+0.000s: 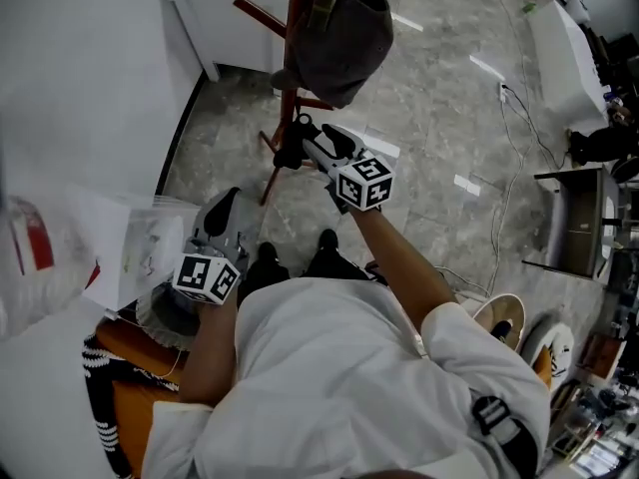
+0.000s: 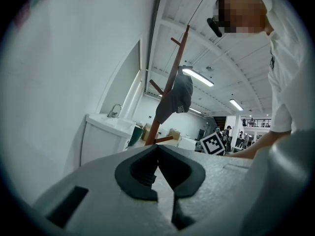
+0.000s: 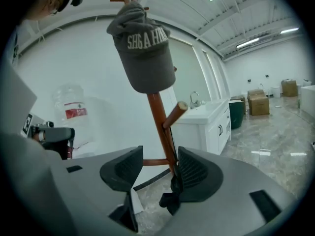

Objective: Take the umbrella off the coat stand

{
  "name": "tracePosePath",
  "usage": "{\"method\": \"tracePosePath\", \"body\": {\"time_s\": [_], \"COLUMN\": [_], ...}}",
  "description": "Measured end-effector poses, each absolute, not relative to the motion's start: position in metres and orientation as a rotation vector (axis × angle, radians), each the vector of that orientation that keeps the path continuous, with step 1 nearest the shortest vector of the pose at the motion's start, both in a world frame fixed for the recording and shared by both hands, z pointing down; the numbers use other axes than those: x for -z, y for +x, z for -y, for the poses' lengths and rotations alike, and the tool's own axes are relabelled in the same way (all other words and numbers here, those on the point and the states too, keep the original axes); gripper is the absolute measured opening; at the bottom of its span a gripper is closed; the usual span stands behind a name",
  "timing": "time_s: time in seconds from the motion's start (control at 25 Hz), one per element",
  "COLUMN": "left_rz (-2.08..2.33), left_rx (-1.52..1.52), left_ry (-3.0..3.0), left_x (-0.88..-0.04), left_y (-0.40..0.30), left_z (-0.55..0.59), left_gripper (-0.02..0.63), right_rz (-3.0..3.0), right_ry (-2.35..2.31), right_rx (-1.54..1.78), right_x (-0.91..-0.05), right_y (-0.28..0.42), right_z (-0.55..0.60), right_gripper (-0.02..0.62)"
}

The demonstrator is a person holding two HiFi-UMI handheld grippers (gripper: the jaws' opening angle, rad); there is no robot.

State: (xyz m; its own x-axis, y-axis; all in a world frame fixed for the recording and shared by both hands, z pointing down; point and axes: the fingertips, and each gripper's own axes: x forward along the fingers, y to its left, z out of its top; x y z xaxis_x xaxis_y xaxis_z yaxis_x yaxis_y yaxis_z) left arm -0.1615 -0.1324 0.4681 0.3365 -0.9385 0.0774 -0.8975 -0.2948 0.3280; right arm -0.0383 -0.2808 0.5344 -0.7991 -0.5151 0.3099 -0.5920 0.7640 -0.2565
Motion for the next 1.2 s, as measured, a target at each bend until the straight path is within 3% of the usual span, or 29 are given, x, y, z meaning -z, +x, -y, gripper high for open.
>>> {"method": "tracePosePath", "body": {"time_s": [0.4, 1.2], "left_rz": [1.694, 1.703], "left_rx": [0.128, 0.093], "left_ry": [2.23, 2.188], "left_x": [-0.483, -0.492], "left_y": [-0.137, -0.136], "left_z": [0.128, 0.127], "left_gripper": [0.009, 0.009], "right_rz": [2.641, 2.536], "right_ry": [0.724, 0.683], "right_rx": [-0.475, -0.354], "right_x": [-0.604, -0.647], "right_y": [-0.049, -0.069], "right_z": [0.315, 0.345], "right_gripper": [0.219, 0.204]}}
